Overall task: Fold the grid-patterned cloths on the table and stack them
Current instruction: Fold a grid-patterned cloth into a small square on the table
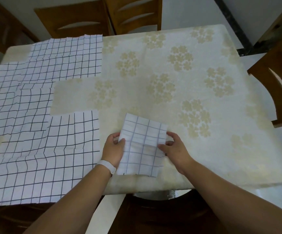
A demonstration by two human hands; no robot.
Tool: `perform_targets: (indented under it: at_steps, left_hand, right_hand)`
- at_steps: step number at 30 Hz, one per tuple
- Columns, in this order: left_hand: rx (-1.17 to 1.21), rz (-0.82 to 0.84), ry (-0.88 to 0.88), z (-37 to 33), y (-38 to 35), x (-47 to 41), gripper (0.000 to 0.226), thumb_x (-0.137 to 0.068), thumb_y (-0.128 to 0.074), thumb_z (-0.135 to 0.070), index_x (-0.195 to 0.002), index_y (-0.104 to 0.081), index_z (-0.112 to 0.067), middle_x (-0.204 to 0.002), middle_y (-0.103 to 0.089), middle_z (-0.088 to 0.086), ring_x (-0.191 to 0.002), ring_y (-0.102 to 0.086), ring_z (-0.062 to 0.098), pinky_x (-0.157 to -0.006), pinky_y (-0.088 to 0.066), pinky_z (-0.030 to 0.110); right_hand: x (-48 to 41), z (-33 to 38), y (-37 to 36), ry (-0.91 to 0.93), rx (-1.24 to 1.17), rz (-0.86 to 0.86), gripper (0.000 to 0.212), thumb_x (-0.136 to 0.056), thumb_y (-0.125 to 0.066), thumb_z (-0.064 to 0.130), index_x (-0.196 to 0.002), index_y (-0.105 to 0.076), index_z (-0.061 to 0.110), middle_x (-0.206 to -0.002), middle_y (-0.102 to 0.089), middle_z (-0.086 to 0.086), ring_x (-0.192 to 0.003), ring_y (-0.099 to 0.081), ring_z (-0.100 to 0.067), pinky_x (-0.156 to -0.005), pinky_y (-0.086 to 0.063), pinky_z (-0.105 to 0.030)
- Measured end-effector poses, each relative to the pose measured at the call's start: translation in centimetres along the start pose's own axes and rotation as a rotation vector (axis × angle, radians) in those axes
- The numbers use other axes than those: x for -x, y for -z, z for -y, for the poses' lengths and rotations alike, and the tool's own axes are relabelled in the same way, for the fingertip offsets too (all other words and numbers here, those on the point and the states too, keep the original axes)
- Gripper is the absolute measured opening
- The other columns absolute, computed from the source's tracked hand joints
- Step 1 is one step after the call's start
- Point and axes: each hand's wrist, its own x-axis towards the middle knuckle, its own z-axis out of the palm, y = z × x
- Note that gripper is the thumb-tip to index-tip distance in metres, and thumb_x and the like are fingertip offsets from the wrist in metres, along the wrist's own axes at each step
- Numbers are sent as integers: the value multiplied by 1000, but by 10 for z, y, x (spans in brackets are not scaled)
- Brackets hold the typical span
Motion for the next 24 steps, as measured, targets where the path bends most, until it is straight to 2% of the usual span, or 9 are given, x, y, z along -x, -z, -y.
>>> perform_targets:
  at_steps: [2, 3, 8, 11, 13, 15, 18, 20, 24]
  left_hand:
    - [3, -3, -15, 1, 0, 2, 23, -94, -55, -18, -115, -54, -28, -91, -65, 7, -78, -63, 19, -65, -51, 29]
    - [-1, -11, -26, 1, 1, 3, 23, -95, -54, -18, -115, -56, -28, -89, -64, 10, -75, -61, 20, -64, -51, 30]
    - [-7, 21, -137, 2, 3, 5, 22, -97, -48, -11, -106, -59, -28, -71, -50, 5, -54, -42, 12, -47, -38, 21]
    - [-33, 87, -162, 0, 8, 2, 29, -98, -45, -7, -93, -67, -25, -78, -56, 8, -64, -44, 18, -52, -38, 22]
    - [-70, 128, -154, -3, 11, 1, 33, -97, -46, -4, -89, -72, -23, -88, -65, 2, -69, -53, 12, -60, -43, 17]
    - [-109, 186, -163, -6, 15, 0, 30, -96, -51, -4, -97, -72, -26, -92, -67, -5, -73, -58, 1, -72, -46, 14]
    - [-258, 248, -209, -5, 19, -2, 26, -90, -63, -9, -107, -68, -28, -76, -58, -10, -66, -53, -1, -68, -43, 10]
    - [-419, 233, -266, -5, 19, -2, 24, -87, -69, -15, -103, -67, -32, -77, -60, -9, -69, -56, 3, -66, -42, 11]
    - [-681, 237, -506, -14, 21, -4, 10, -87, -69, -20, -87, -66, -29, -82, -61, -6, -77, -57, 8, -69, -42, 19]
  right_hand:
    - [3, 0, 3, 38, 51, 18, 66, -84, -73, 11, -129, -34, 41, -99, -64, -14, -87, -65, -22, -76, -52, -28]
    - [5, 1, 4, 55, 77, 33, 66, -84, -72, 9, -130, -36, 40, -98, -64, -15, -82, -65, -19, -71, -51, -24]
    - [9, 5, 2, 135, 236, 15, 32, -85, -68, 6, -112, -62, 23, -77, -59, -3, -61, -53, -11, -56, -45, -17]
    - [5, 8, 4, 183, 273, -33, 22, -87, -61, 3, -104, -66, 17, -61, -51, 0, -42, -42, -2, -43, -36, -14]
    - [4, 11, 8, 202, 288, -60, 21, -90, -58, 4, -106, -67, 15, -59, -52, 1, -37, -42, -1, -41, -35, -12]
    - [3, 14, 13, 221, 351, -72, 26, -90, -59, 6, -113, -66, 17, -69, -59, 0, -47, -49, -1, -45, -39, -10]
    - [1, 16, 19, 277, 540, -65, 35, -89, -61, 10, -123, -62, 19, -94, -58, 4, -72, -54, -5, -62, -39, -7]
    - [0, 18, 22, 344, 663, -59, 36, -90, -62, 12, -126, -61, 17, -101, -52, 8, -84, -51, -6, -74, -35, -12]
    - [-2, 25, 29, 498, 806, -71, 23, -90, -64, 15, -112, -69, 12, -96, -48, 6, -83, -53, -12, -73, -38, -17]
